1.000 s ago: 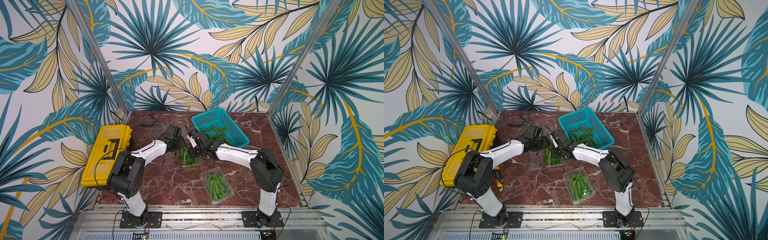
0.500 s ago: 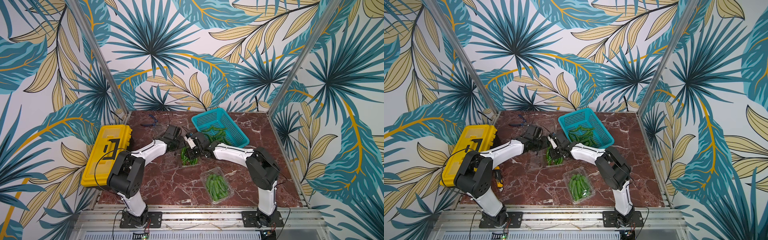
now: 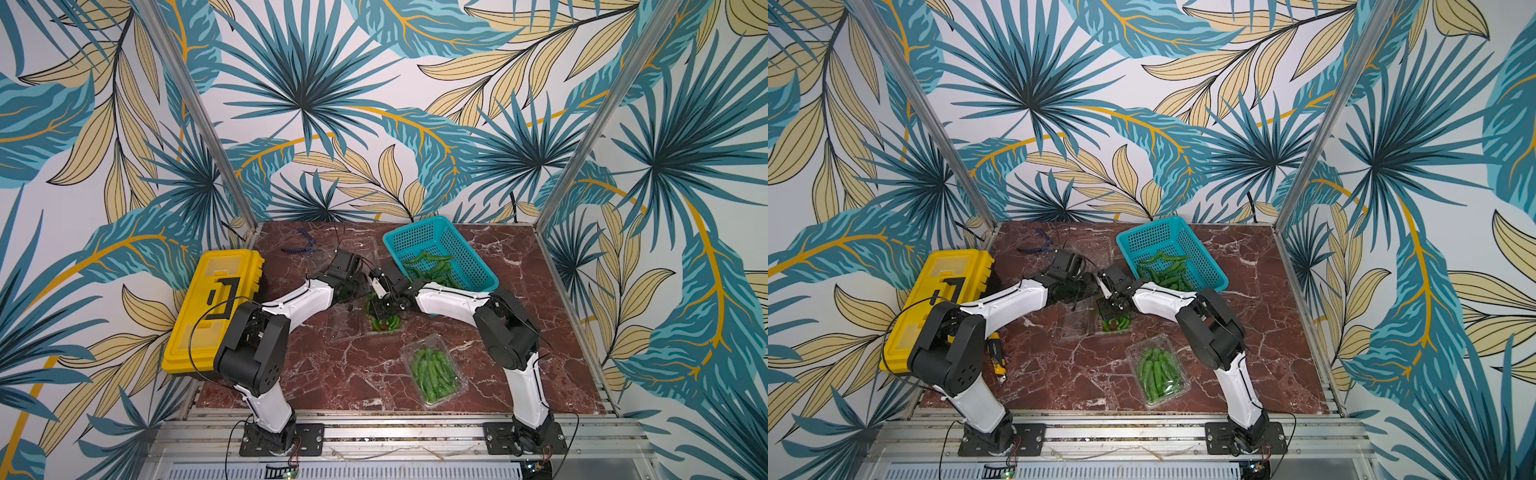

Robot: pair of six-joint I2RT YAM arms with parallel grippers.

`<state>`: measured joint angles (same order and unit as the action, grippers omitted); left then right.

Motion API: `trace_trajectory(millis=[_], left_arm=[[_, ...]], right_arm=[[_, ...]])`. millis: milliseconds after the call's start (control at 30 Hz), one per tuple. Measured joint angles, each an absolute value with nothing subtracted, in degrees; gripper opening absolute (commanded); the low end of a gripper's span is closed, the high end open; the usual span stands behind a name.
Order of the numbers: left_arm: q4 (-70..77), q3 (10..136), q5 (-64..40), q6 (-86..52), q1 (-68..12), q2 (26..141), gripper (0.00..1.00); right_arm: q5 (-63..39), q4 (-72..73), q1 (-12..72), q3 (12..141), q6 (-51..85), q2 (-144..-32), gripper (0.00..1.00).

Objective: Take small green peppers out of containers
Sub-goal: Pick up the green pepper from the packing box.

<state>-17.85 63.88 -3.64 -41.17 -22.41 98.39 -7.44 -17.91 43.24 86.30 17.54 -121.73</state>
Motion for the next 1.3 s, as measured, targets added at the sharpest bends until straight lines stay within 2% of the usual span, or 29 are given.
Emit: trace_trajectory(millis=[467,600,733,1300], left_arm=[[-18.9,63.88,-2.76,-40.56,-22.39,98.39,0.54],[-19.03,63.88,-2.74,-40.4,-22.39,98.39,0.54],[-19.07,63.88,-2.83,-40.34,-22.41,98.39,0.54],[-18.7,64.12,-3.86,-40.32,-22.48,98.39,0.54]], right_arm=[[-6.61,-20.18,43.44,89.25,17.52,-124.4,0.3],[-6.61,-20.01,43.46,89.1,17.5,-124.4,0.2],[-6.44,-19.14,43.55,87.68,17.47,-123.55,0.15],[-9.82,-15.97,44.18,78.96,15.79,-112.22,0.14]])
